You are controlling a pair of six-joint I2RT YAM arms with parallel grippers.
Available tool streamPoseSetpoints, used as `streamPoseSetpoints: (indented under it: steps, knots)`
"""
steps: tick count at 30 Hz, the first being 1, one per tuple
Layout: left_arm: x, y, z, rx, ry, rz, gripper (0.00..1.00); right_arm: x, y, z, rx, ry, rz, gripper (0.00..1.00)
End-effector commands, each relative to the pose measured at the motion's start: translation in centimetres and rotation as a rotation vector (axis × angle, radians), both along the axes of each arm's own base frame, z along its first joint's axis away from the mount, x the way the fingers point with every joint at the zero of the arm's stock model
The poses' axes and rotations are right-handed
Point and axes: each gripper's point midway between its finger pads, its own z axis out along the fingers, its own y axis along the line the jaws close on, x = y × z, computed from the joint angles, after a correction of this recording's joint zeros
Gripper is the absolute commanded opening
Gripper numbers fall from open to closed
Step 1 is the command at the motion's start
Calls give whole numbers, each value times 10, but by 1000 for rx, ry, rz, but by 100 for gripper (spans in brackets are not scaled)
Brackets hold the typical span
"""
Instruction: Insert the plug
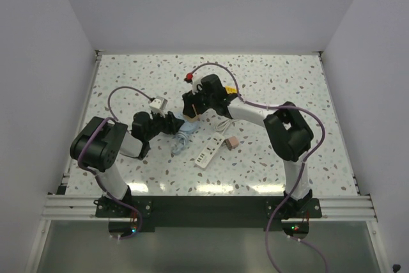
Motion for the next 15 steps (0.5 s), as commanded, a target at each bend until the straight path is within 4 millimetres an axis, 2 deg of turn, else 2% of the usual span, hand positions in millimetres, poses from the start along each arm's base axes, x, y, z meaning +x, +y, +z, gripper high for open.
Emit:
streamPoseSetpoints:
  steps: [1, 9, 15]
  knots:
    - [4, -7, 11, -8, -40, -25, 60, -64, -61, -113, -290, 291, -38, 0]
    - [5, -5, 12, -11, -35, -14, 59, -88, -79, -136, -323, 314, -67, 0]
    - [2, 0, 27, -26, -58, 24, 59, -95, -90, -144, -371, 281, -94, 0]
